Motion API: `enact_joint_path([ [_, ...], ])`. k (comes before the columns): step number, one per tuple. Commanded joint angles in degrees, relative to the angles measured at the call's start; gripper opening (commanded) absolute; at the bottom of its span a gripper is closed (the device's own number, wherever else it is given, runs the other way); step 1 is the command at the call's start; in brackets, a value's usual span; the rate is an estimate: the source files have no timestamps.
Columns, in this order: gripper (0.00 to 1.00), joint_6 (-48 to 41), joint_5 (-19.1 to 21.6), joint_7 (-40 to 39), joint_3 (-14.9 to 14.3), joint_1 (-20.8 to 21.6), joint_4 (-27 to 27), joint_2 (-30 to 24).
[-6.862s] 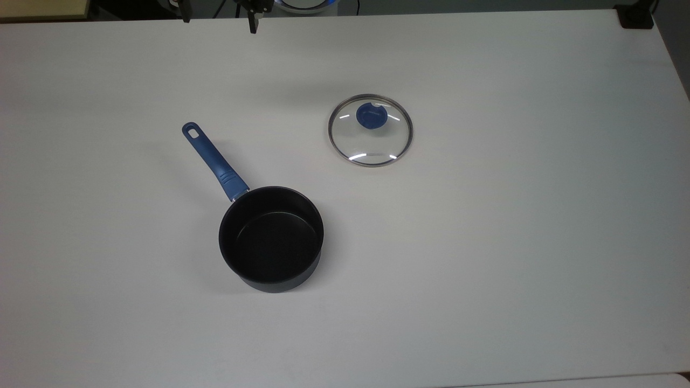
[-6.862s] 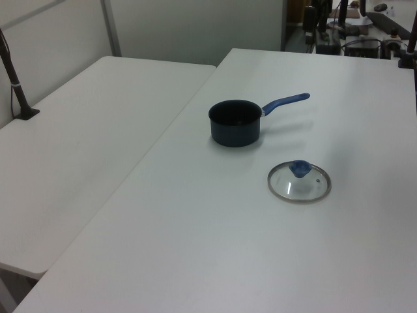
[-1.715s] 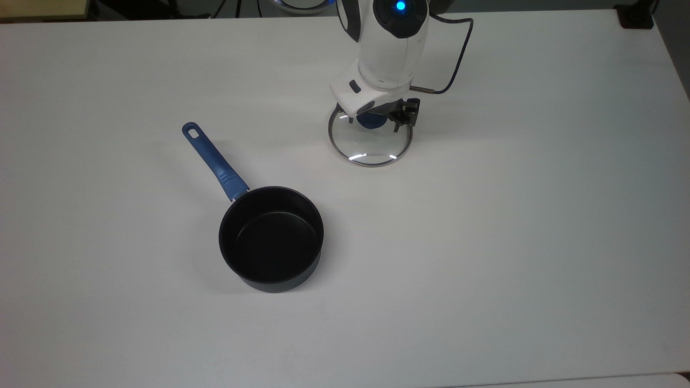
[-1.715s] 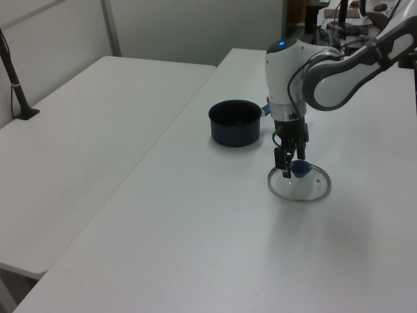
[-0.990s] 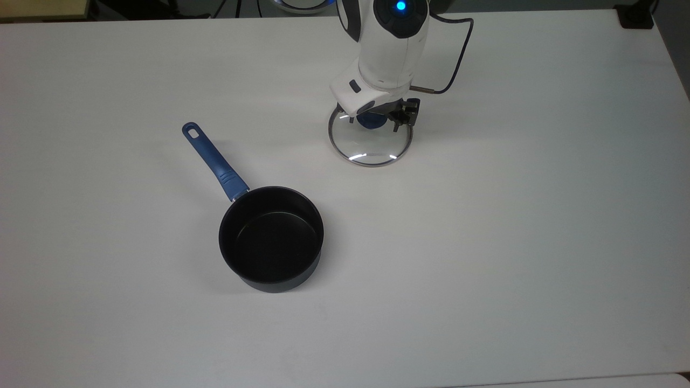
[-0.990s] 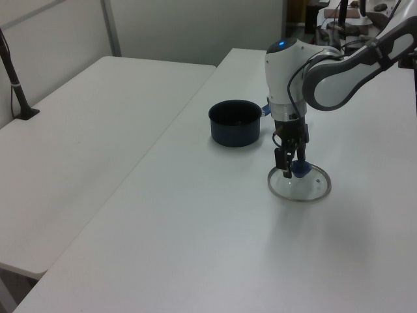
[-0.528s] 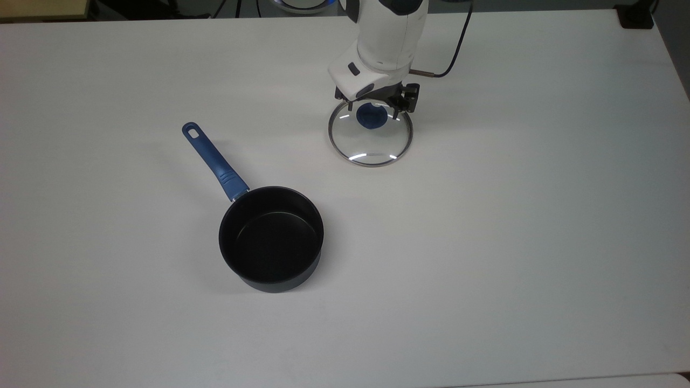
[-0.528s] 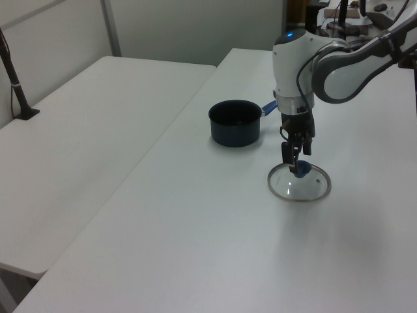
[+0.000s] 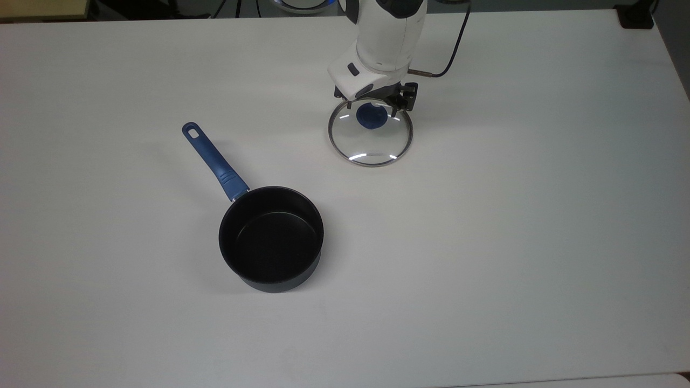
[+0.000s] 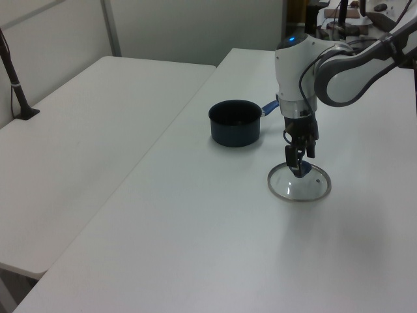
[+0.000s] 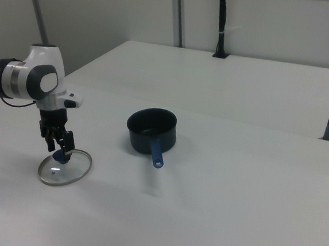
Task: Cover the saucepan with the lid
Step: 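Close the gripper on the blue knob of the glass lid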
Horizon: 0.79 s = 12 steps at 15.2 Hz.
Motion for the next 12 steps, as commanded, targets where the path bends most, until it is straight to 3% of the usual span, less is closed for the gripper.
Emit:
enact_joint_path([
  [1,0.91,1.80,-0.15,-0.69,-0.23,0.62,-1.19,-0.19],
  [6,0.89,3.48,-0.15,-0.16,-0.23,0.62,-0.84,0.78],
  [12,0.64,3.65,-0.15,0.63,-0.32,0.62,-0.66,0.70],
])
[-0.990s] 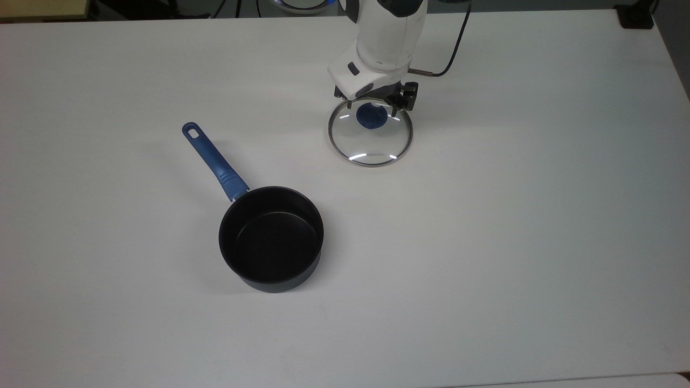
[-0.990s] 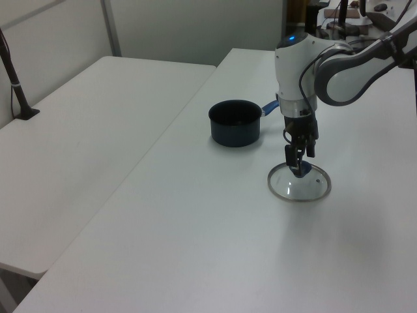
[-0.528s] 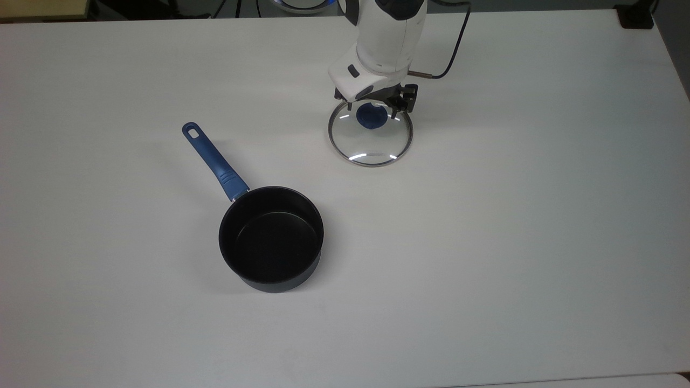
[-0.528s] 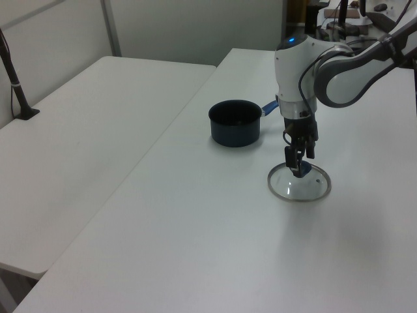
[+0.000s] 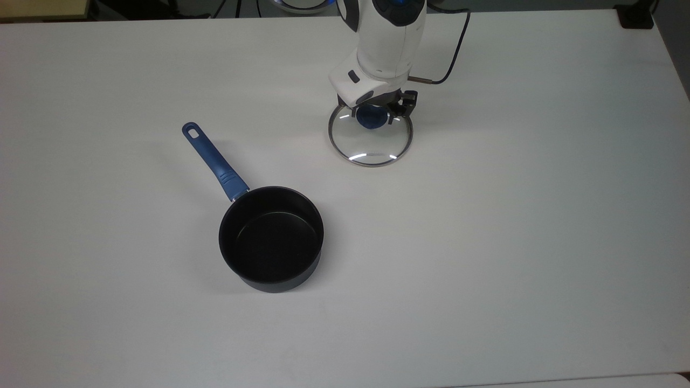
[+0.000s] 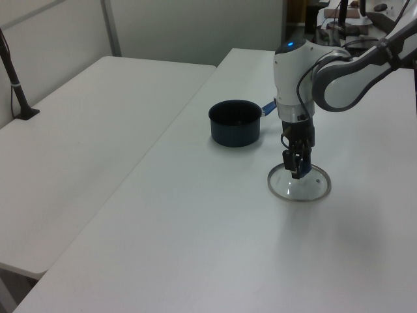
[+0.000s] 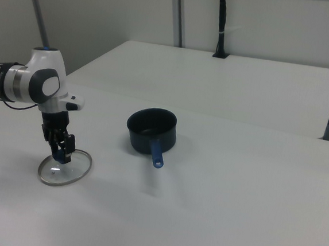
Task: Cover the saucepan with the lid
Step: 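Close the gripper on the blue knob of the glass lid, then lift the glass lid off the table by its knob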
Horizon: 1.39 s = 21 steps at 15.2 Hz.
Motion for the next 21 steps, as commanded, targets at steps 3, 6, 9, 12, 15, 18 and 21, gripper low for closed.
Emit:
enact_joint_path([
  [3,0.55,1.30,-0.15,1.49,-0.31,0.62,-0.65,-0.84],
  [6,0.49,1.13,-0.15,1.66,-0.32,0.62,-0.56,-1.10],
  [9,0.47,-0.27,-0.15,1.93,-0.32,0.53,0.23,-2.15],
  [12,0.47,-6.23,-0.15,1.58,-0.40,0.18,2.68,-3.73],
  [15,0.47,-14.91,0.02,-2.35,-1.45,-0.52,7.50,-5.58],
  [18,0.47,-23.10,0.72,-6.75,-5.13,-0.61,13.74,-6.63],
  [21,0.47,-25.33,0.81,-7.74,-6.38,-0.53,16.75,-6.12],
])
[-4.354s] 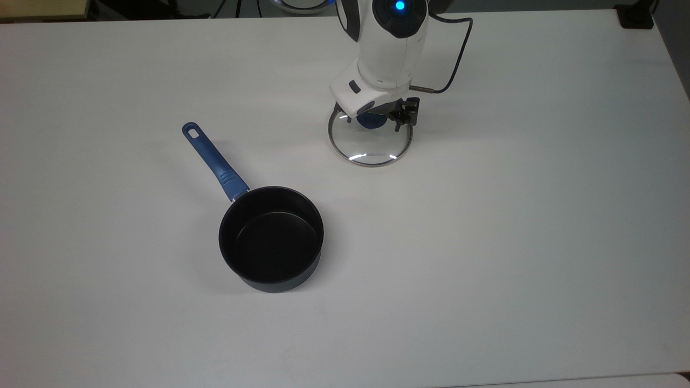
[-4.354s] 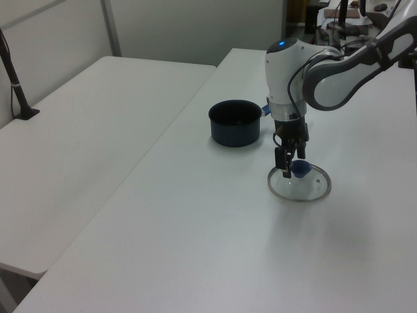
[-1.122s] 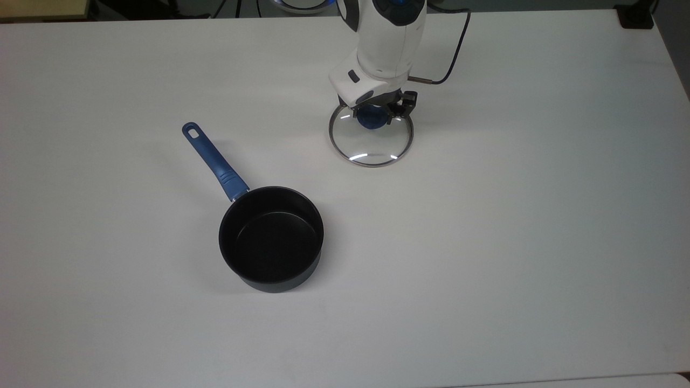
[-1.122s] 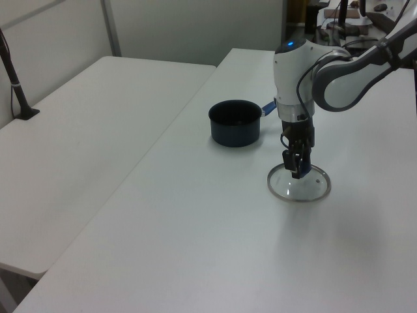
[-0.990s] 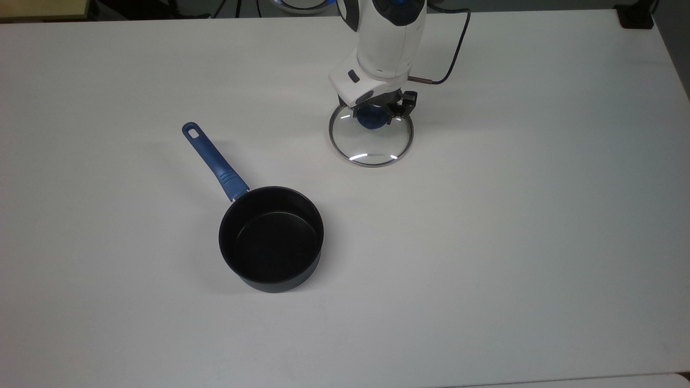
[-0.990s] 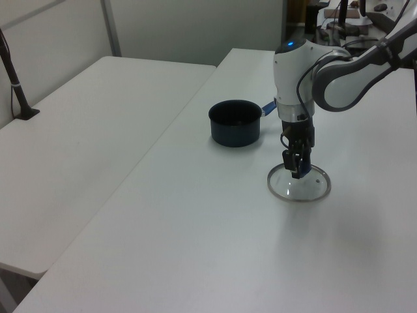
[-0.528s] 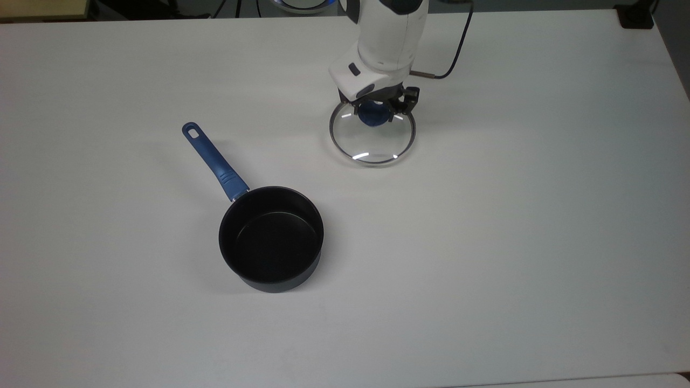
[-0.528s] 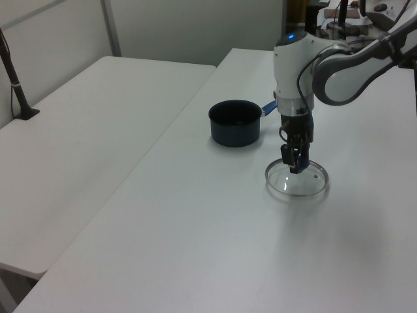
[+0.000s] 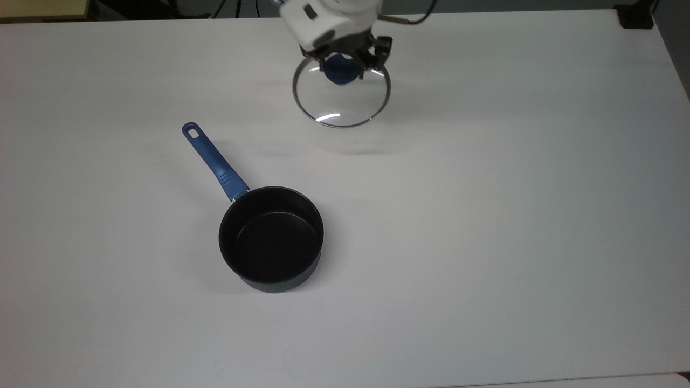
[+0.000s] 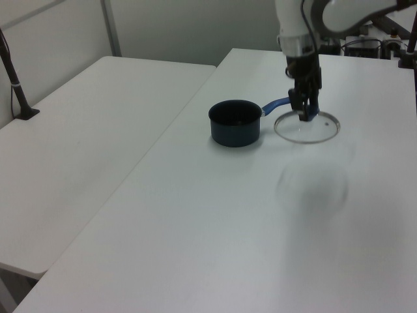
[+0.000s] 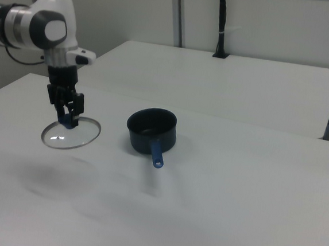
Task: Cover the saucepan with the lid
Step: 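Lift the glass lid off the table by its knob, then carry the lid over the black saucepan's rim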
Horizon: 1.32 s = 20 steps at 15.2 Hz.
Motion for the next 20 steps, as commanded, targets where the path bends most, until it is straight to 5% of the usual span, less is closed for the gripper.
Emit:
enact_joint_path([
  [1,0.47,-1.37,0.80,-0.99,-0.70,0.42,2.17,0.43],
  [20,0.47,2.85,5.20,3.30,-2.11,-10.22,26.50,19.05],
])
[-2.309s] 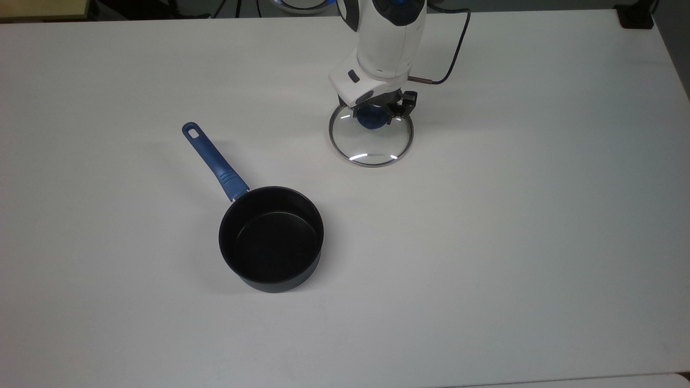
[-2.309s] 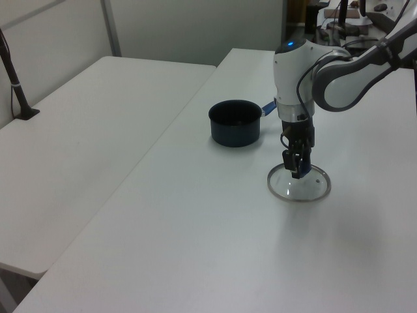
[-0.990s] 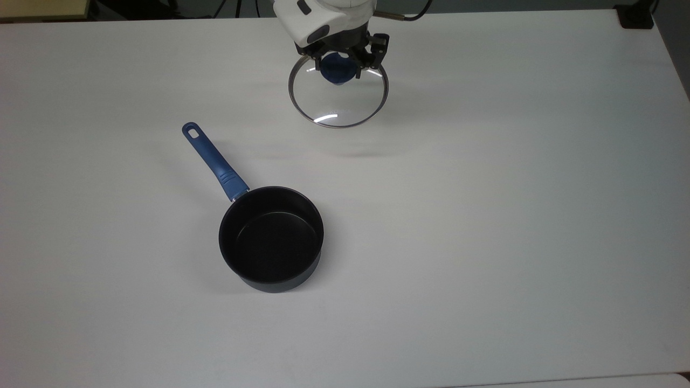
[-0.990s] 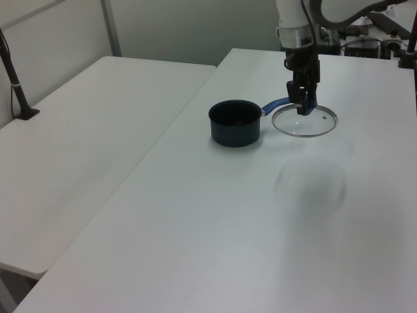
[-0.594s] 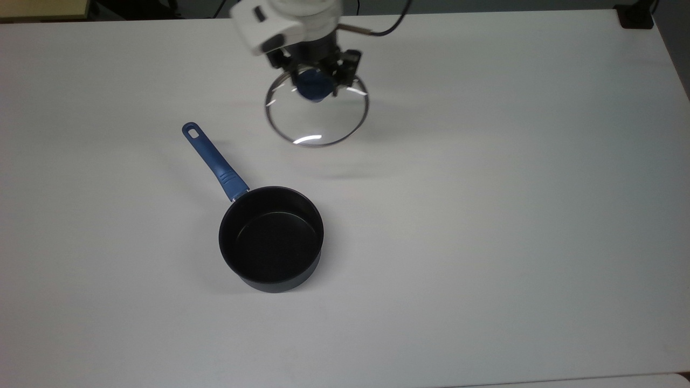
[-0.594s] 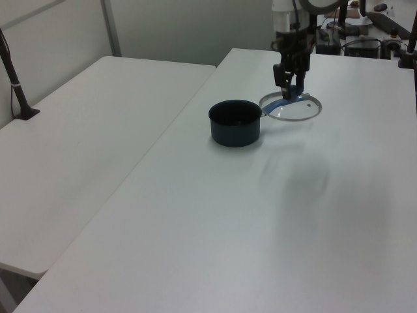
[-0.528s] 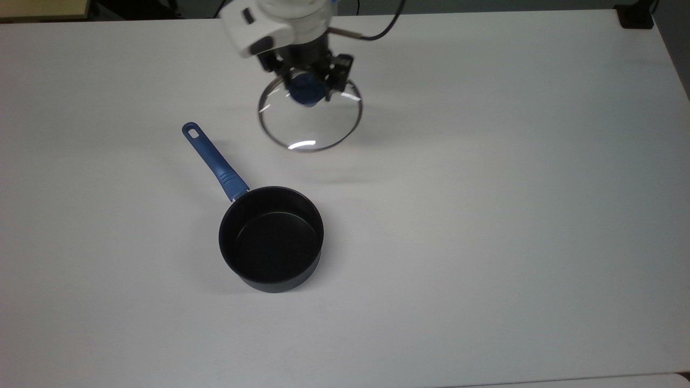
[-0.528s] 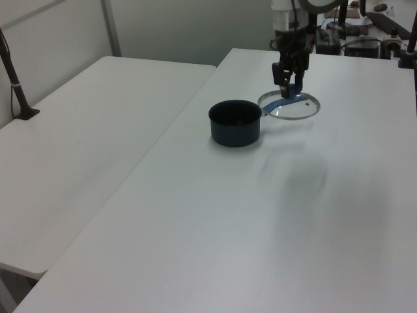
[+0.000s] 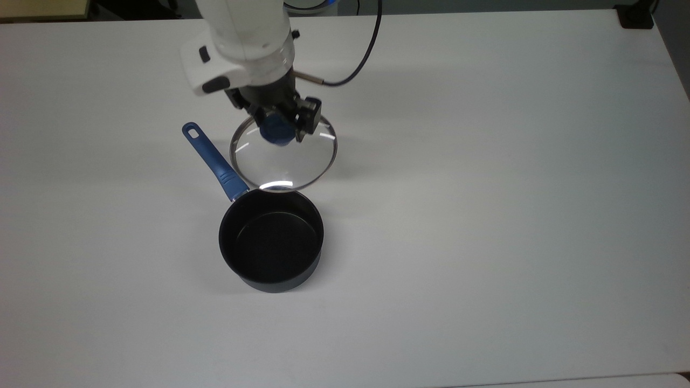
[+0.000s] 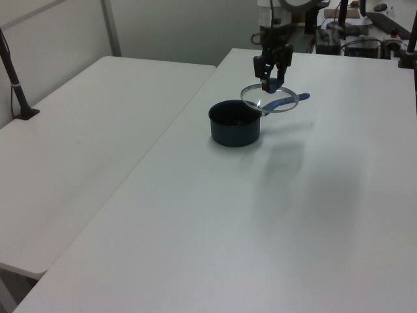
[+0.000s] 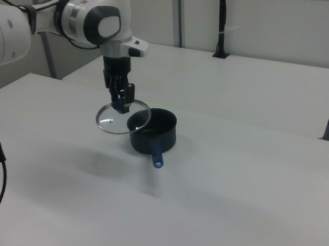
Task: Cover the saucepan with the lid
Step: 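Carry the lid over the black saucepan's rim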
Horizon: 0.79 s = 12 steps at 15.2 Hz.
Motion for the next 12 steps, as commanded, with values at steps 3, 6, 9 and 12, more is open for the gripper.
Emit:
enact_joint_path([
  [3,0.47,2.20,1.21,5.02,-0.31,-0.47,5.67,4.26],
  [6,0.47,4.13,1.21,8.26,-0.31,-0.47,5.75,5.14],
  [9,0.47,6.16,1.12,12.48,-0.40,-0.47,5.67,5.85],
  [12,0.46,7.91,1.03,14.33,-0.40,-0.82,5.49,5.94],
])
